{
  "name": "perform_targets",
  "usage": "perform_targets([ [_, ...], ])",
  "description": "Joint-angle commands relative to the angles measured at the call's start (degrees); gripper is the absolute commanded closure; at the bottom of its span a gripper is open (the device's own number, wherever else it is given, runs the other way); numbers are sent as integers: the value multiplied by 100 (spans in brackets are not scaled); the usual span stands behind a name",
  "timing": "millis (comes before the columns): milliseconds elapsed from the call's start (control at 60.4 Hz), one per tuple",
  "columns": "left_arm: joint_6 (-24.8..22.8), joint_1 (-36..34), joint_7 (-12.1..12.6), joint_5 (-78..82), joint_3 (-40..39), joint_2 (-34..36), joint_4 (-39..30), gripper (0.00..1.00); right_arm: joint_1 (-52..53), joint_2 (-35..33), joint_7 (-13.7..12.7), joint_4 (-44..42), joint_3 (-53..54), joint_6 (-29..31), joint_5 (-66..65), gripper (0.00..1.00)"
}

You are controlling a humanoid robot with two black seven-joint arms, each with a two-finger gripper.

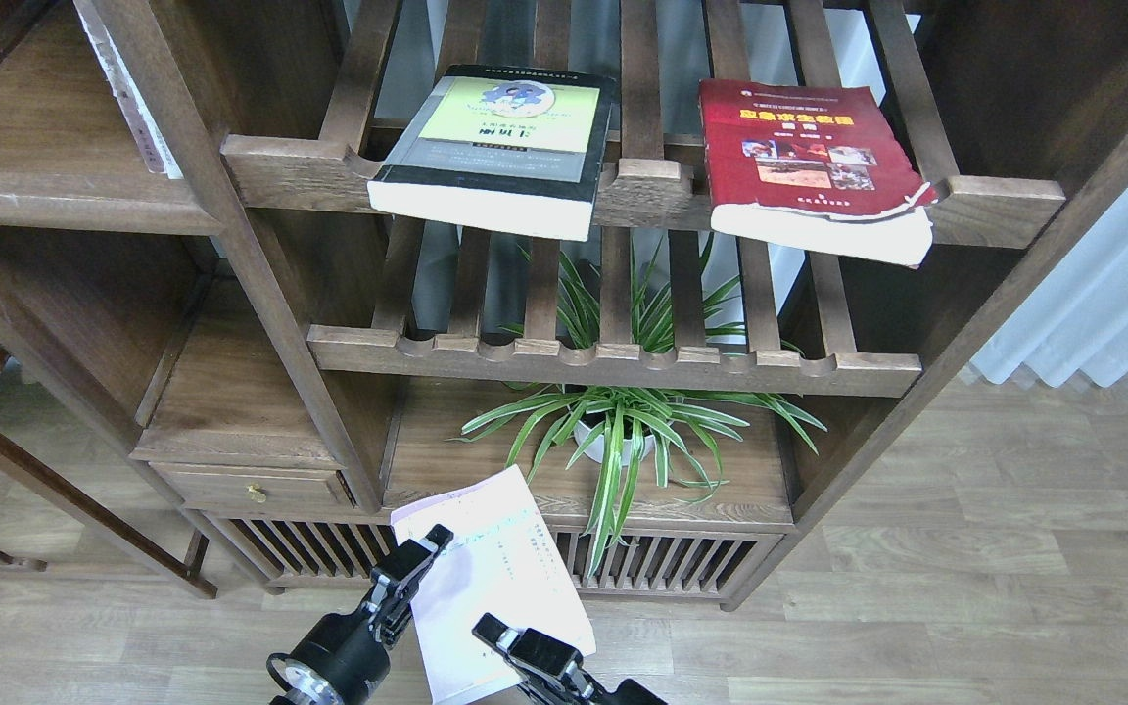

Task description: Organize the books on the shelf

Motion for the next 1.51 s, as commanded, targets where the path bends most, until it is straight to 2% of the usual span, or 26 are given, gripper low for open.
perform_targets([
  [0, 0, 8, 3, -2, 99, 143, -62, 93, 18, 2, -20, -13, 50, 0, 0, 95],
  [199, 0, 43, -6, -54, 152, 723, -255, 93, 273, 2, -20, -241, 208, 0, 35, 95],
  [431, 0, 43, -6, -63, 152, 908, -334, 93, 308, 2, -20, -276, 217, 0, 27, 94],
  [497, 0, 43, -6, -72, 152, 899, -334, 93, 291, 2, -20, -276, 209, 0, 18, 91],
  [530, 0, 52, -6, -72, 152, 899, -334, 93, 282, 2, -20, -276, 209, 0, 18, 85],
  [563, 0, 52, -6, -72, 152, 899, -343, 93, 291, 2, -21, -276, 209, 0, -26, 71],
  [629, 0, 96, -6, -72, 117, 917, -457, 93, 317, 2, -12, -311, 226, 0, -140, 26],
  [662, 0, 174, -6, -72, 73, 952, -545, 93, 335, 2, -12, -320, 235, 0, -280, 14],
  [695, 0, 219, -6, -72, 46, 996, -607, 93, 335, 2, -3, -320, 244, 0, -368, 13],
  [811, 0, 350, -24, -72, -103, 1425, -931, 93, 335, 2, 32, -320, 349, 0, -553, 1],
  [944, 0, 649, -15, -72, -455, 1830, -1336, 93, 317, 2, 32, -329, 358, 0, -562, 1],
  [960, 0, 867, -15, -72, -690, 2118, -1606, 93, 326, 2, 32, -355, 358, 0, -571, 1],
  [1027, 0, 1106, -15, -81, -964, 2524, -1985, 93, 335, 2, 23, -417, 367, 0, -571, 1],
  [1143, 0, 1527, -6, -72, -1482, 2902, -2434, 93, 326, 2, 32, -443, 376, 0, -571, 1],
  [1292, 0, 1775, 46, -72, -2186, 3281, -2734, 92, 308, 2, 32, -452, 376, 0, -571, 1],
  [1490, 0, 2091, 55, -72, -3662, 3931, -3033, 92, 273, 2, 41, -496, 376, 0, -562, 1],
])
